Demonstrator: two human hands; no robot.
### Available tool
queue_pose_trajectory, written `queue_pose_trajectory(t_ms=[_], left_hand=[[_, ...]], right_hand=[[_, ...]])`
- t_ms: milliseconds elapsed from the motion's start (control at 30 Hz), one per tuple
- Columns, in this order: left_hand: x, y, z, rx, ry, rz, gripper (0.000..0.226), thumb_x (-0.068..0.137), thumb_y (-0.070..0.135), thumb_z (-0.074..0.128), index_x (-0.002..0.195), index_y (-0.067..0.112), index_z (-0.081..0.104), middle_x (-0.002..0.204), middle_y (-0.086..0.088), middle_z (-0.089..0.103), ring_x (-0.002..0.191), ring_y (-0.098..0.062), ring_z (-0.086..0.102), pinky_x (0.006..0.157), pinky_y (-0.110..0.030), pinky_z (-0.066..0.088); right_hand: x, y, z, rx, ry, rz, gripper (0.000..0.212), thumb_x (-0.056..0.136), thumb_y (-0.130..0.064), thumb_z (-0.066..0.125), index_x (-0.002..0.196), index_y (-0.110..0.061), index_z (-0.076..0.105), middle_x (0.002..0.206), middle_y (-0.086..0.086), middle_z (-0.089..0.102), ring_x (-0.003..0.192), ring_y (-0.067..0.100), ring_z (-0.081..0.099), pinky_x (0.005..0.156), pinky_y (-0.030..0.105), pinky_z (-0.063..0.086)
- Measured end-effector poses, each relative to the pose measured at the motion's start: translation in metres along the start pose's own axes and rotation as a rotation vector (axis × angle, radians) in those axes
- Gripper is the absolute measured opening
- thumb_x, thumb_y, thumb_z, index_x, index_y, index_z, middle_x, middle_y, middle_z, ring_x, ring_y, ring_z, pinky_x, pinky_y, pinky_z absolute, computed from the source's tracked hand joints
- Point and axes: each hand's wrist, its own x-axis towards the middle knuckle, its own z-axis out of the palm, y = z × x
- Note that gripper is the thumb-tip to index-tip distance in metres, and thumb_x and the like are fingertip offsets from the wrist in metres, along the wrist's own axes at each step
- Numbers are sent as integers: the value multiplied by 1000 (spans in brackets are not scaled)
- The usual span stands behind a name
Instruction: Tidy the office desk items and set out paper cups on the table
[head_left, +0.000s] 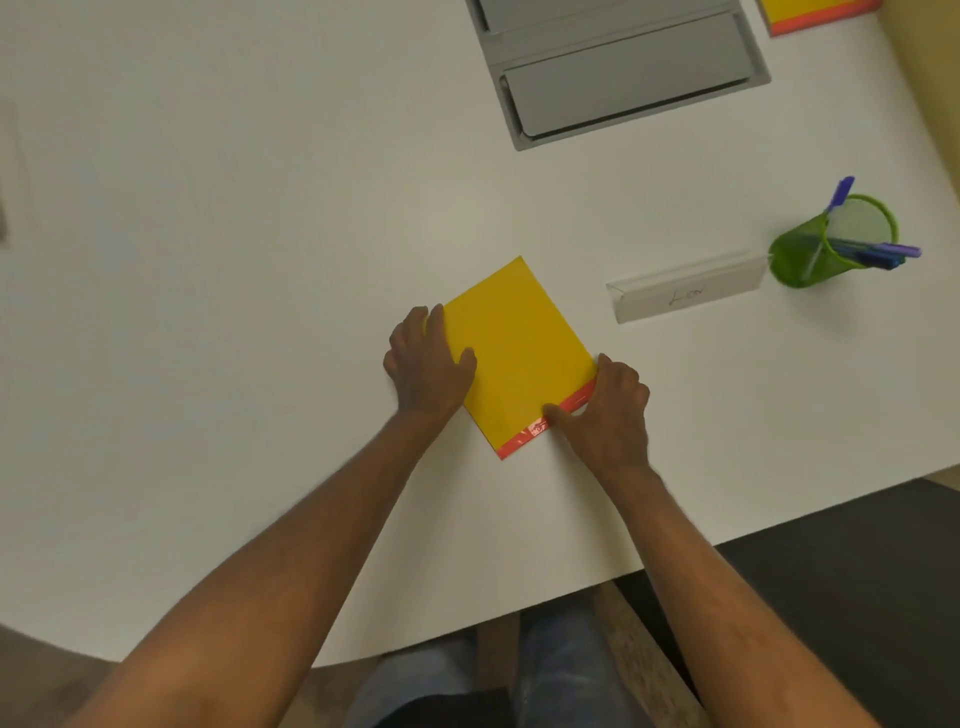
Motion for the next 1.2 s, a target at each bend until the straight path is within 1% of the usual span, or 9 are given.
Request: queue_pose_trajectory(t_ms=[133, 300, 633, 733, 867, 967, 1067, 1100, 1200], left_hand=[[4, 2, -2, 57, -36, 17, 87, 85, 53, 71, 152, 18, 29, 153, -10, 32, 141, -32, 30, 109, -53, 34], [13, 9, -8, 93, -38, -25, 93, 77, 55, 78, 150, 18, 33, 148, -11, 37, 136, -33, 37, 106, -48, 36], [25, 17, -14, 102, -48, -40, 92, 68, 51, 87, 138, 11, 42, 138, -14, 41, 126, -32, 40, 97, -41, 43], [25, 16, -12, 79, -41, -44, 92, 68, 51, 87, 138, 11, 42, 138, -15, 40, 126, -33, 39, 94, -39, 45], [23, 13, -8, 32, -29, -56, 92, 69, 49, 88, 141, 16, 41, 139, -14, 39, 127, -33, 37, 93, -38, 43], [23, 10, -4, -83, -24, -95, 83, 74, 43, 86, 140, 19, 42, 138, -13, 39, 127, -33, 37, 92, -38, 41], [24, 9, -1, -302, -7, -158, 61, 84, 32, 78, 135, 21, 48, 132, -12, 44, 121, -31, 48, 87, -36, 43], [25, 8, -1, -384, -1, -186, 53, 87, 28, 75, 134, 21, 50, 131, -11, 47, 117, -29, 51, 85, -34, 43], [29, 12, -5, -575, 29, -248, 42, 88, 18, 69, 129, 20, 59, 127, -5, 57, 112, -23, 56, 82, -32, 44]], right_hand=[[8, -1, -1, -78, -21, 7, 99, 73, -50, 85, 150, -15, 34, 143, 10, 40, 130, 31, 38, 95, 49, 47], [15, -4, -2, -73, -26, 37, 101, 68, -49, 90, 147, -16, 36, 140, 10, 42, 128, 30, 40, 95, 47, 48], [26, -2, -3, -37, -23, 62, 102, 60, -52, 93, 139, -14, 41, 136, 9, 42, 126, 28, 40, 96, 43, 46], [25, -1, -3, -17, -4, 44, 102, 59, -51, 94, 137, -14, 42, 135, 9, 42, 124, 27, 40, 93, 42, 46], [19, 1, -1, 44, 19, 0, 100, 60, -43, 96, 137, -12, 40, 136, 8, 38, 123, 25, 38, 89, 36, 44], [17, 2, 0, 109, 4, -7, 94, 62, -36, 96, 133, -14, 39, 129, 4, 37, 115, 21, 39, 84, 33, 42], [20, 5, -5, 309, -79, 42, 74, 71, -20, 90, 121, -21, 35, 118, 0, 38, 104, 22, 48, 69, 29, 45], [23, 6, -7, 380, -98, 55, 68, 74, -15, 86, 119, -22, 35, 116, 1, 41, 103, 24, 51, 67, 30, 46], [30, 10, -24, 512, -107, 70, 55, 83, -8, 77, 119, -25, 39, 108, 0, 50, 102, 28, 59, 71, 40, 56]])
